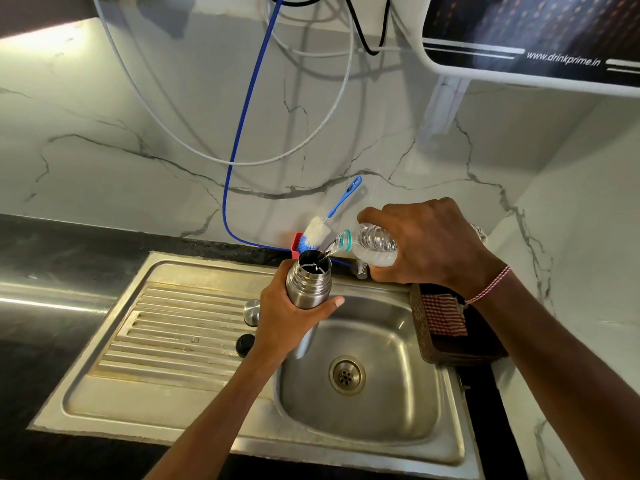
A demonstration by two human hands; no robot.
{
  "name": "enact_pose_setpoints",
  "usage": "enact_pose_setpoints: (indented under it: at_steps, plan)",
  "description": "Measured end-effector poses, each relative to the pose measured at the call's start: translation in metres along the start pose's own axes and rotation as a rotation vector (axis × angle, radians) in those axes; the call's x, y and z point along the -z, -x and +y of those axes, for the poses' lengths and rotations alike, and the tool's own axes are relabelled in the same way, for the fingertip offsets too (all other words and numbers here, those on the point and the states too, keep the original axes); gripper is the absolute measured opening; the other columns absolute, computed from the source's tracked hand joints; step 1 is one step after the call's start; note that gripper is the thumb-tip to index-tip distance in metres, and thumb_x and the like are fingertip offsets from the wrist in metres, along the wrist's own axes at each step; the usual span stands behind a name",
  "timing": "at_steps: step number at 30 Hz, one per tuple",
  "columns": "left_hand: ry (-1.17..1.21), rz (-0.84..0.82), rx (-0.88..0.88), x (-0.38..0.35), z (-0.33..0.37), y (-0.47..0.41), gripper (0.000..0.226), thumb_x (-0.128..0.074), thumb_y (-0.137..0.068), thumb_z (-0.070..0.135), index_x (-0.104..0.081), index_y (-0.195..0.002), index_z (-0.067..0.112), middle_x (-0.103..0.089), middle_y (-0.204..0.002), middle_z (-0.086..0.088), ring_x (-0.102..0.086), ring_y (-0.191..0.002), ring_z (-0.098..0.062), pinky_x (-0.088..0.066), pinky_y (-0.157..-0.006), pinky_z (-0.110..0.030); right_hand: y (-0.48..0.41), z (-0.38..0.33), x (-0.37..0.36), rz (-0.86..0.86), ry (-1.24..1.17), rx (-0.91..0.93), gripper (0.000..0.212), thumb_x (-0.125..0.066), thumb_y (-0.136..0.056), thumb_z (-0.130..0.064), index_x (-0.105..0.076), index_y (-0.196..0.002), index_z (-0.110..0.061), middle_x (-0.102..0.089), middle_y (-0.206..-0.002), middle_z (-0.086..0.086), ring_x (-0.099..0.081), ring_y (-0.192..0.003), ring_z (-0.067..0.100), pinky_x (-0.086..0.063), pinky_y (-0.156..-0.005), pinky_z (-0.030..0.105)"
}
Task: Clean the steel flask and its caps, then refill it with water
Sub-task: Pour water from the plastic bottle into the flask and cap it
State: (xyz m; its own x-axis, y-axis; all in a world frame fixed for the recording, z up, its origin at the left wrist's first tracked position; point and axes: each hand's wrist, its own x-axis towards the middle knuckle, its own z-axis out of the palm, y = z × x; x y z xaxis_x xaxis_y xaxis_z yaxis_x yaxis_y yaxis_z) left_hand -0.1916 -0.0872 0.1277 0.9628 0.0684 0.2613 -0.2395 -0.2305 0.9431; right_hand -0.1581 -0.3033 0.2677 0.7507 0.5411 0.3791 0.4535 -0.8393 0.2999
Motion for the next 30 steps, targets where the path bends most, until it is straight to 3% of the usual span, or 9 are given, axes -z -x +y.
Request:
enact_pose_setpoints:
  at_steps: [7, 20, 30]
  plan:
    - [0.002, 0.005, -0.007, 0.0, -0.003, 0.0, 0.071, -0.097, -0.06, 0.035, -0.059, -0.12, 0.028, -0.072, -0.106, 0.013, -0.071, -0.095, -0.005, -0.058, -0.077, -0.018, -0.004, 0.0, 0.003, 0.007, -0.006, 0.013, 0.068, -0.057, -0.064, -0.067, -0.06, -0.123, -0.033, -0.071, -0.087, -0.007, -0.066, -0.069, 0.026, -0.045, -0.062, 0.033]
    - [-0.019, 0.017, 0.007, 0.005, -0.002, -0.006, 0.069, -0.096, -0.059, 0.037, -0.053, -0.112, 0.045, -0.069, -0.101, 0.023, -0.068, -0.093, 0.005, -0.054, -0.075, -0.011, -0.012, 0.005, 0.008, -0.03, 0.031, 0.023, 0.068, -0.068, -0.063, -0.065, -0.061, -0.122, -0.033, -0.071, -0.088, -0.007, -0.067, -0.07, 0.025, -0.045, -0.062, 0.033]
    - [-0.012, 0.012, 0.018, 0.004, -0.006, -0.006, 0.067, -0.096, -0.058, 0.039, -0.058, -0.112, 0.035, -0.071, -0.099, 0.017, -0.07, -0.089, -0.001, -0.054, -0.074, -0.013, -0.016, 0.005, 0.009, -0.043, 0.049, 0.007, 0.075, -0.07, -0.054, -0.064, -0.06, -0.122, -0.034, -0.071, -0.09, -0.007, -0.068, -0.073, 0.027, -0.047, -0.064, 0.034]
